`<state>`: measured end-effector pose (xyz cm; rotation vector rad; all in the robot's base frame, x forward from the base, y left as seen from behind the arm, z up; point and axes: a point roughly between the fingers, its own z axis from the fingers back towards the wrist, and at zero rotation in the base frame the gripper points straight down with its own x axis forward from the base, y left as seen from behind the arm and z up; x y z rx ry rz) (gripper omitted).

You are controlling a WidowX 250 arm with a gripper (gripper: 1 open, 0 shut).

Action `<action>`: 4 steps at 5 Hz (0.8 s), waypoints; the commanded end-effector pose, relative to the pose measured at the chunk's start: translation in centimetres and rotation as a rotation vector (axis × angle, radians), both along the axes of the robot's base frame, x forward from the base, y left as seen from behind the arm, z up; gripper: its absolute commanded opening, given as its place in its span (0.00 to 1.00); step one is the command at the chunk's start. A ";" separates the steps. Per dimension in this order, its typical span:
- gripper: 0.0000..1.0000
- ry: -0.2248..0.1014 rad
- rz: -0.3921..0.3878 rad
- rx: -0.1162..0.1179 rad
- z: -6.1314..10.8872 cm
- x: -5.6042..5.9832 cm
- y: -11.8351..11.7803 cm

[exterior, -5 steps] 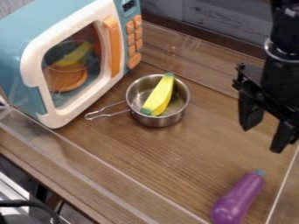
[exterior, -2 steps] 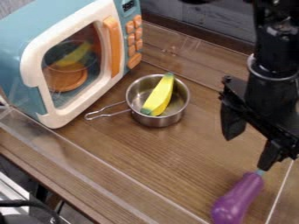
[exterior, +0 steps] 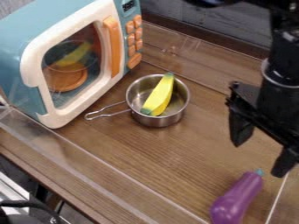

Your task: Put the eggplant in the silver pot

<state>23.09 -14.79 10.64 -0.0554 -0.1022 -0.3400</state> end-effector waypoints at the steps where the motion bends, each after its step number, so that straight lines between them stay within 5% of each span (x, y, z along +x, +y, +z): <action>1: 1.00 -0.046 -0.067 -0.027 0.1 0.5 0.3; 2: 1.00 -0.046 -0.135 -0.026 -1.4 0.4 1.1; 4: 1.00 -0.041 -0.082 -0.026 -3.6 1.3 2.5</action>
